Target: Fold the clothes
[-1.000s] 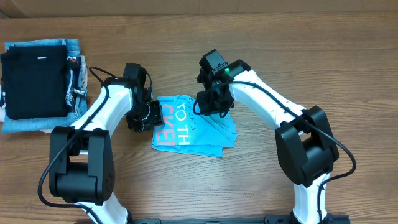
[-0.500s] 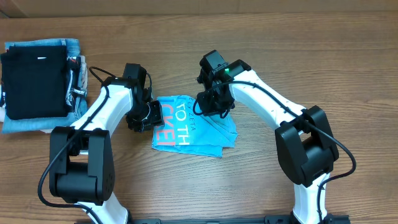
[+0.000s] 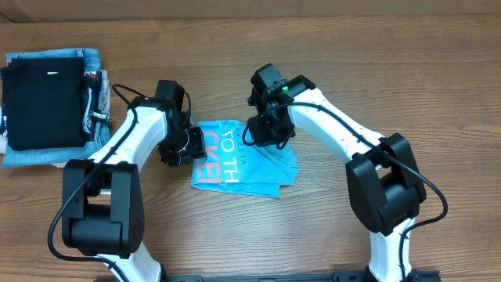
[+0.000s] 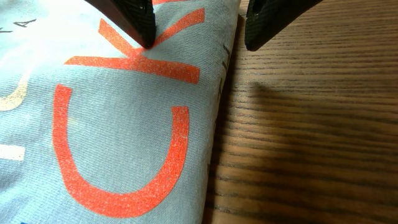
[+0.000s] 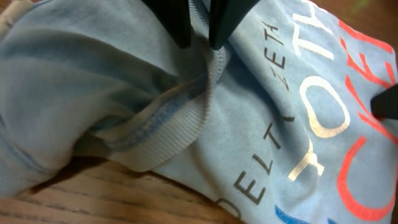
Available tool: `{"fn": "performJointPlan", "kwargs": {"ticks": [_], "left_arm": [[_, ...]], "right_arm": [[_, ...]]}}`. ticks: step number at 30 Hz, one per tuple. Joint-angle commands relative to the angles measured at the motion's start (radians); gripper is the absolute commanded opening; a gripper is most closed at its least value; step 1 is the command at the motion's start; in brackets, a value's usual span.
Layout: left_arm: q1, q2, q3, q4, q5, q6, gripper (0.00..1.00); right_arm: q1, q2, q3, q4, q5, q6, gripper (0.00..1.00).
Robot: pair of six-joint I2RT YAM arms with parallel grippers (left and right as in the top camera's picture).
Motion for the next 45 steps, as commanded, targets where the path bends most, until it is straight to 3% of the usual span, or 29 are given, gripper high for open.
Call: {"fn": "performJointPlan", "kwargs": {"ticks": [1, 3, 7, 14, 28, 38, 45], "left_arm": [[-0.011, -0.017, -0.007, -0.002, 0.001, 0.020, 0.50], [-0.011, -0.017, -0.007, -0.003, 0.001, 0.020, 0.50], [-0.011, -0.017, -0.007, -0.003, 0.001, 0.020, 0.50], [-0.011, -0.017, -0.007, -0.006, 0.001, 0.020, 0.50], [-0.011, -0.017, -0.007, -0.006, 0.006, 0.020, 0.49], [-0.011, -0.017, -0.006, 0.065, 0.230, 0.020, 0.49], [-0.011, -0.028, 0.032, 0.065, 0.333, 0.020, 0.48]], "right_arm": [[0.021, 0.019, 0.010, 0.000, -0.006, 0.000, 0.09], [0.024, 0.023, 0.010, -0.006, -0.005, 0.000, 0.04], [0.016, 0.018, 0.010, -0.027, 0.039, 0.021, 0.04], [-0.061, -0.029, 0.011, -0.135, 0.267, 0.212, 0.04], [-0.064, -0.027, 0.002, -0.275, 0.256, 0.209, 0.04], [-0.063, -0.027, 0.002, -0.346, 0.314, 0.318, 0.07], [-0.069, -0.035, 0.006, -0.333, 0.354, 0.299, 0.12]]}}
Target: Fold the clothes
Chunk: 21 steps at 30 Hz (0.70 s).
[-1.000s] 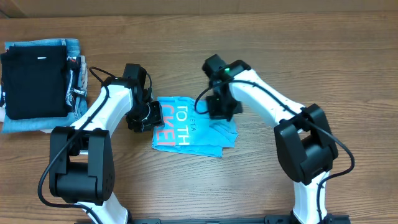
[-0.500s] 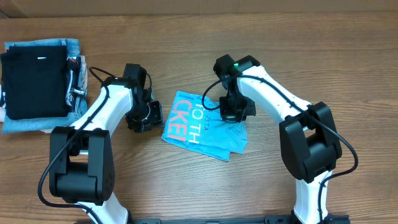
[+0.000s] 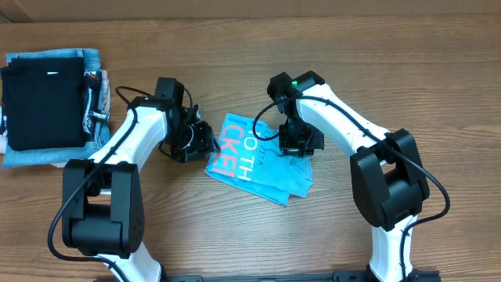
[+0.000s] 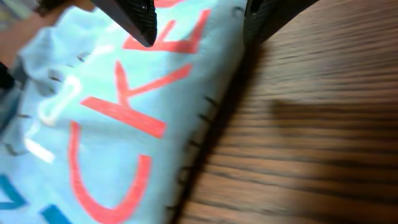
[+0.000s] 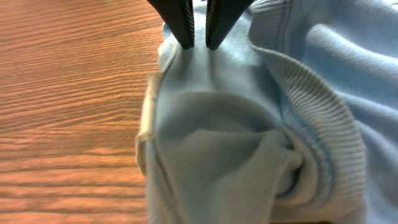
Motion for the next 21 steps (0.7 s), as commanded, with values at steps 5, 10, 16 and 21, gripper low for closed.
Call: {"fn": "performJointPlan", "kwargs": {"ticks": [5, 10, 16, 21], "left_arm": [[-0.023, -0.043, 0.054, 0.002, 0.106, 0.019, 0.44], [-0.066, -0.042, 0.053, -0.012, -0.037, 0.000, 0.44], [-0.148, -0.036, 0.048, 0.049, -0.187, 0.001, 0.51], [-0.189, -0.019, 0.048, 0.061, -0.241, -0.004, 0.51]], "right_arm": [[-0.028, -0.082, 0.014, 0.044, 0.054, -0.006, 0.11], [-0.050, -0.127, 0.071, 0.130, -0.076, -0.226, 0.18], [-0.050, -0.093, 0.076, 0.164, -0.116, -0.232, 0.28], [-0.040, -0.027, 0.076, 0.168, -0.142, -0.231, 0.28]]}}
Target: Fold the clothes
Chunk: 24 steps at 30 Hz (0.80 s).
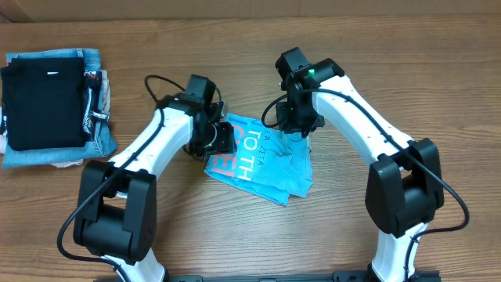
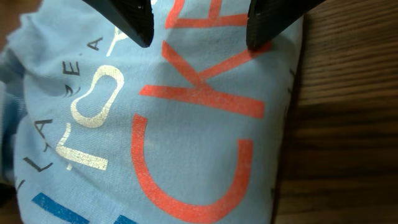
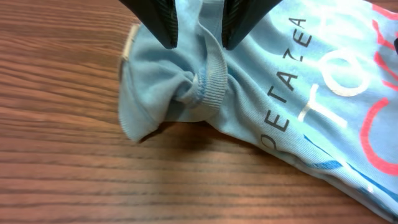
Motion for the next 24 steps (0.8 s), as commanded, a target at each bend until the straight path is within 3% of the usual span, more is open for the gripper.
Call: {"fn": "performJointPlan", "kwargs": {"ticks": [1, 18, 24], "left_arm": [[-0.015, -0.007, 0.015, 0.004, -0.077, 0.000, 0.51], [-0.015, 0.041, 0.015, 0.001, -0.072, -0.007, 0.53], [-0.015, 0.041, 0.013, 0.002, -0.073, -0.006, 0.52]], "right_arm": [[0.006, 0.051, 0.018, 0.008, -0.050, -0.018, 0.28], [0.006, 0.113, -0.020, 0.061, -0.053, -0.019, 0.27], [0.003, 0.119, -0.040, 0.073, -0.032, 0.007, 0.13]]}}
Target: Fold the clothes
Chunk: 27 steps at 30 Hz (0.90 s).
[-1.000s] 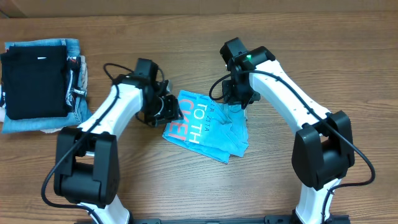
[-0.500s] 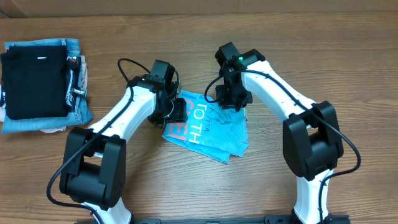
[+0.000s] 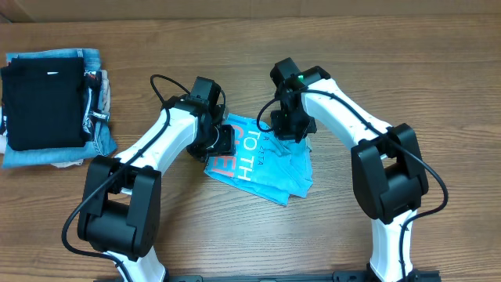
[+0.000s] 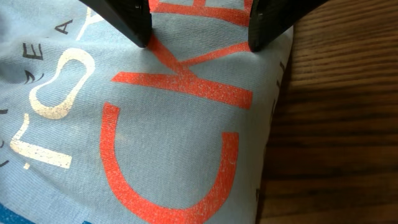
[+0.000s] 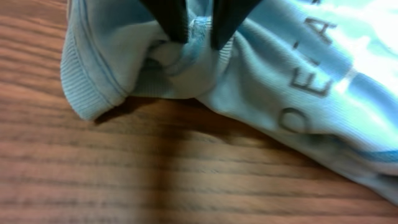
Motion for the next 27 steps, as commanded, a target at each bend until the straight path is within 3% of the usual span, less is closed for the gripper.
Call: {"fn": "performJointPlan", "kwargs": {"ticks": [1, 4, 12, 20, 27], "left_arm": [[-0.001, 0.014, 0.007, 0.009, -0.013, -0.005, 0.52], [-0.001, 0.014, -0.016, 0.034, -0.013, -0.006, 0.48], [-0.001, 0.014, -0.072, 0.053, -0.082, -0.006, 0.40], [-0.001, 0.018, -0.176, 0.141, -0.110, -0.014, 0.41], [0.001, 0.019, -0.183, 0.130, -0.111, -0.014, 0.41]], "right_arm": [[-0.001, 0.010, -0.009, 0.000, 0.018, 0.026, 0.11], [-0.003, 0.010, -0.009, -0.007, 0.018, 0.026, 0.04], [-0.004, 0.006, -0.006, -0.027, 0.072, 0.125, 0.04], [-0.016, -0.056, 0.032, -0.074, 0.071, 0.132, 0.04], [-0.016, -0.106, 0.036, -0.136, 0.093, 0.138, 0.04]]}}
